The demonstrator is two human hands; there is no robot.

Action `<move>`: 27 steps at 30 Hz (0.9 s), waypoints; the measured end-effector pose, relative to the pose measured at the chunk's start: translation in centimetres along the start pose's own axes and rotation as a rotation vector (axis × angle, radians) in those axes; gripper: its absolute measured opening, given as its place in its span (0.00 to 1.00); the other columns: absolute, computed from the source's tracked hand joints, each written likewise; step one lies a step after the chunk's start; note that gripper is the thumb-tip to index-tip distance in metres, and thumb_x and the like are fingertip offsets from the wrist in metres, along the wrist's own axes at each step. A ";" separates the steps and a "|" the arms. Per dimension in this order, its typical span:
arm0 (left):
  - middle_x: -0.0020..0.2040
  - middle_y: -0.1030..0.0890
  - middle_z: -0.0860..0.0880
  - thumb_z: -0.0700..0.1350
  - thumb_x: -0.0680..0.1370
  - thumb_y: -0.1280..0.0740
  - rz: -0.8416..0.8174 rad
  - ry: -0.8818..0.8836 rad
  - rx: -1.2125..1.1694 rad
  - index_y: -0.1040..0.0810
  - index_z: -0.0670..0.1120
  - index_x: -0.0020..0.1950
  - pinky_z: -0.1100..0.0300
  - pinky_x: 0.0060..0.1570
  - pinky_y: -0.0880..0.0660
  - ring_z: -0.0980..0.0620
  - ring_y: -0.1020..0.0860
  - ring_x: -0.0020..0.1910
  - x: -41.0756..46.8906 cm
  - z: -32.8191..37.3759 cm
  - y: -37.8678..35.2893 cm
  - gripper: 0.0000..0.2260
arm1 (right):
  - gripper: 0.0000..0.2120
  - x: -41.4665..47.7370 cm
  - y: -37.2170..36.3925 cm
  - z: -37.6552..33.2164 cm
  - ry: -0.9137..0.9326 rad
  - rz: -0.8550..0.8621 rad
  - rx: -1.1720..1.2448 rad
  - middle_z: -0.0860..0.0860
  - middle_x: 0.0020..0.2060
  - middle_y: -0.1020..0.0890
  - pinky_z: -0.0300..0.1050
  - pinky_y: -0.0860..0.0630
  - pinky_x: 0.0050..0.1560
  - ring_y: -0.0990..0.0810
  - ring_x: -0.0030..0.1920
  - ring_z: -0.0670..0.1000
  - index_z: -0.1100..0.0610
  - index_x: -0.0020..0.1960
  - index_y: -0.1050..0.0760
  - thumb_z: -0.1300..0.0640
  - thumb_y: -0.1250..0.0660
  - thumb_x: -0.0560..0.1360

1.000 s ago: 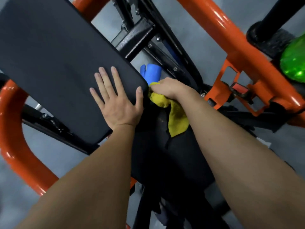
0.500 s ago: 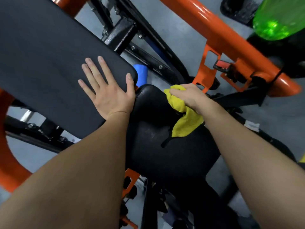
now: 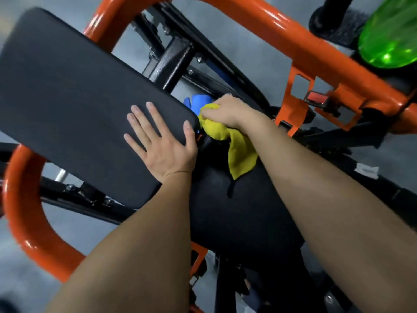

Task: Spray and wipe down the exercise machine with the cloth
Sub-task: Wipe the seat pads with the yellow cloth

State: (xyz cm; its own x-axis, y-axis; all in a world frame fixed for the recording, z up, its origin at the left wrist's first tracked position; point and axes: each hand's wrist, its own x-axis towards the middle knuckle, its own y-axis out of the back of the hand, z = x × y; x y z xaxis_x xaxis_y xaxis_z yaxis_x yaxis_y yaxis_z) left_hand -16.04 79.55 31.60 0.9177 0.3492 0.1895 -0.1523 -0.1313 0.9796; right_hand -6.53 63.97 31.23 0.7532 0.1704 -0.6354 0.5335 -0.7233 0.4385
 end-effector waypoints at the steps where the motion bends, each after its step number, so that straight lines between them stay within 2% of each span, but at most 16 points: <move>1: 0.84 0.50 0.41 0.66 0.82 0.52 0.004 -0.003 0.001 0.51 0.46 0.85 0.39 0.80 0.53 0.44 0.52 0.84 0.0 0.0 -0.1 0.37 | 0.30 0.3 0.1 0.2 0.006 -0.014 -0.003 0.55 0.50 0.17 0.48 0.24 0.54 0.19 0.55 0.58 0.55 0.47 0.21 0.32 0.40 0.59; 4: 0.85 0.51 0.42 0.66 0.82 0.53 0.011 -0.002 0.000 0.51 0.46 0.85 0.40 0.80 0.54 0.44 0.52 0.84 -0.2 -0.1 0.0 0.36 | 0.29 -1.3 0.3 3.5 -0.048 -0.020 0.093 0.54 0.48 0.18 0.45 0.26 0.50 0.19 0.51 0.55 0.53 0.49 0.20 0.33 0.38 0.60; 8: 0.85 0.51 0.43 0.66 0.83 0.53 0.016 -0.007 -0.004 0.52 0.47 0.85 0.40 0.80 0.55 0.45 0.53 0.84 -0.4 0.0 0.0 0.36 | 0.22 -4.7 0.4 12.2 -0.114 -0.012 0.131 0.56 0.46 0.16 0.49 0.22 0.52 0.17 0.50 0.58 0.54 0.39 0.21 0.34 0.32 0.67; 12: 0.85 0.52 0.43 0.66 0.83 0.53 0.016 -0.002 -0.016 0.53 0.47 0.85 0.41 0.80 0.56 0.45 0.53 0.84 -0.4 0.0 0.0 0.36 | 0.20 -8.4 0.5 21.7 -0.291 -0.038 0.076 0.61 0.47 0.17 0.53 0.23 0.53 0.17 0.53 0.61 0.61 0.42 0.19 0.42 0.30 0.77; 15: 0.85 0.52 0.43 0.66 0.83 0.52 0.030 0.003 -0.021 0.52 0.47 0.85 0.41 0.80 0.56 0.45 0.53 0.84 -0.5 0.0 0.0 0.36 | 0.25 -10.3 0.5 25.0 -0.432 -0.065 0.064 0.65 0.55 0.18 0.54 0.22 0.55 0.18 0.55 0.62 0.66 0.54 0.18 0.42 0.30 0.76; 16: 0.85 0.51 0.43 0.66 0.83 0.52 0.032 0.007 -0.025 0.52 0.47 0.85 0.41 0.81 0.56 0.45 0.53 0.84 -0.5 0.1 0.0 0.36 | 0.27 -10.5 0.7 24.5 -0.439 -0.079 0.059 0.65 0.54 0.18 0.53 0.22 0.54 0.18 0.54 0.62 0.64 0.54 0.18 0.39 0.30 0.74; 18: 0.85 0.51 0.44 0.65 0.83 0.51 0.030 0.008 -0.031 0.52 0.47 0.85 0.42 0.81 0.56 0.45 0.53 0.84 -0.5 0.2 0.1 0.35 | 0.29 -10.1 1.1 22.8 -0.421 -0.079 0.061 0.57 0.49 0.16 0.50 0.21 0.49 0.18 0.48 0.57 0.59 0.47 0.19 0.33 0.33 0.65; 19: 0.85 0.51 0.44 0.65 0.83 0.50 0.035 0.012 -0.032 0.52 0.48 0.85 0.42 0.81 0.56 0.45 0.53 0.84 -0.6 0.2 0.1 0.35 | 0.28 -9.8 1.4 21.5 -0.394 -0.072 0.072 0.54 0.46 0.16 0.50 0.20 0.49 0.18 0.46 0.56 0.57 0.44 0.19 0.33 0.34 0.63; 22: 0.85 0.51 0.44 0.65 0.83 0.50 0.039 0.013 -0.031 0.51 0.48 0.85 0.42 0.81 0.56 0.45 0.52 0.84 -0.7 0.2 0.0 0.35 | 0.21 -7.5 1.6 15.5 -0.275 -0.014 0.117 0.54 0.43 0.15 0.49 0.20 0.49 0.17 0.45 0.56 0.55 0.42 0.18 0.37 0.33 0.66; 24: 0.85 0.51 0.44 0.65 0.83 0.50 0.038 0.015 -0.022 0.51 0.48 0.85 0.42 0.81 0.56 0.45 0.52 0.84 -0.6 0.2 -0.1 0.35 | 0.25 -4.7 1.1 10.0 -0.150 0.033 0.137 0.54 0.47 0.15 0.48 0.22 0.48 0.17 0.50 0.58 0.55 0.47 0.18 0.35 0.36 0.64; 27: 0.85 0.50 0.43 0.65 0.83 0.50 0.032 0.010 -0.016 0.51 0.48 0.85 0.42 0.80 0.55 0.45 0.51 0.84 -0.6 0.1 0.0 0.35 | 0.32 -2.3 0.5 2.5 -0.012 0.054 0.068 0.55 0.62 0.18 0.48 0.27 0.54 0.20 0.61 0.60 0.53 0.63 0.21 0.35 0.36 0.67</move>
State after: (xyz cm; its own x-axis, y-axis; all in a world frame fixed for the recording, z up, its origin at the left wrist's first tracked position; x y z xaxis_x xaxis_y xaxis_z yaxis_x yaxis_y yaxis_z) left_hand -16.54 79.24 31.51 0.9083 0.3548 0.2218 -0.1878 -0.1280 0.9738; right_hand -8.96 61.52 31.29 0.7754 0.1221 -0.6195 0.4643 -0.7753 0.4283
